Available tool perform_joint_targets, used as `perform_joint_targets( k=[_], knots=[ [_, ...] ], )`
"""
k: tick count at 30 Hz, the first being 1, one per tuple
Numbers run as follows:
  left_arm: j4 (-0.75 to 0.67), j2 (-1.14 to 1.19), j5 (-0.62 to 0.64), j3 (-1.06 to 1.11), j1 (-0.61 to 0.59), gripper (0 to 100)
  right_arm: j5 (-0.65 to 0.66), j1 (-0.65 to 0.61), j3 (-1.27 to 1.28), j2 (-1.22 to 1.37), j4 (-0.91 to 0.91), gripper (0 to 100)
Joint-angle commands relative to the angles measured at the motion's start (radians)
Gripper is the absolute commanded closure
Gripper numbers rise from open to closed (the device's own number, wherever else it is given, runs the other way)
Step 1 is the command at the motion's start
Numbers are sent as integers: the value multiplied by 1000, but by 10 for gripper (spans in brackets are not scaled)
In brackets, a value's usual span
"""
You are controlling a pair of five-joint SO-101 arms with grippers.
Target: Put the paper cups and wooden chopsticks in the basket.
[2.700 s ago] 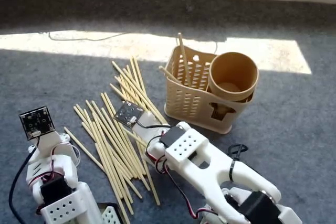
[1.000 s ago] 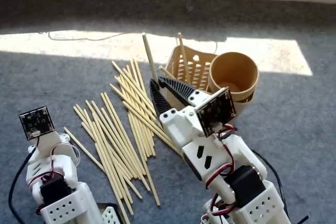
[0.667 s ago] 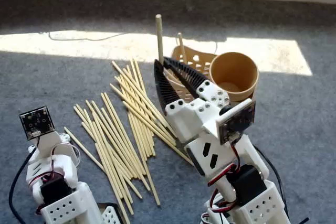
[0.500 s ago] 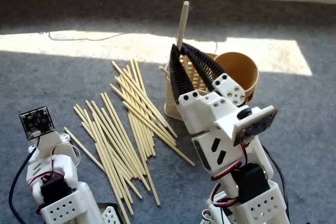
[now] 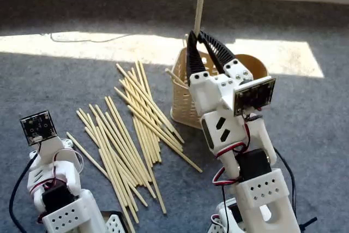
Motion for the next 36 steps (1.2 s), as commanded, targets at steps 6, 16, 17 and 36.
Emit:
perform_joint_targets(
  k=[6, 16, 17, 36],
  knots=[
    [3, -8, -6, 19, -5, 991, -6, 12, 90, 10, -24, 993],
    [3, -8, -6, 19, -8, 992, -6, 12, 185, 10, -18, 988],
    [3, -8, -6, 19, -8, 992, -6, 12, 188, 10, -18, 988],
    [3, -8, -6, 19, -2, 990, -6, 12, 74, 2, 232, 866]
  ],
)
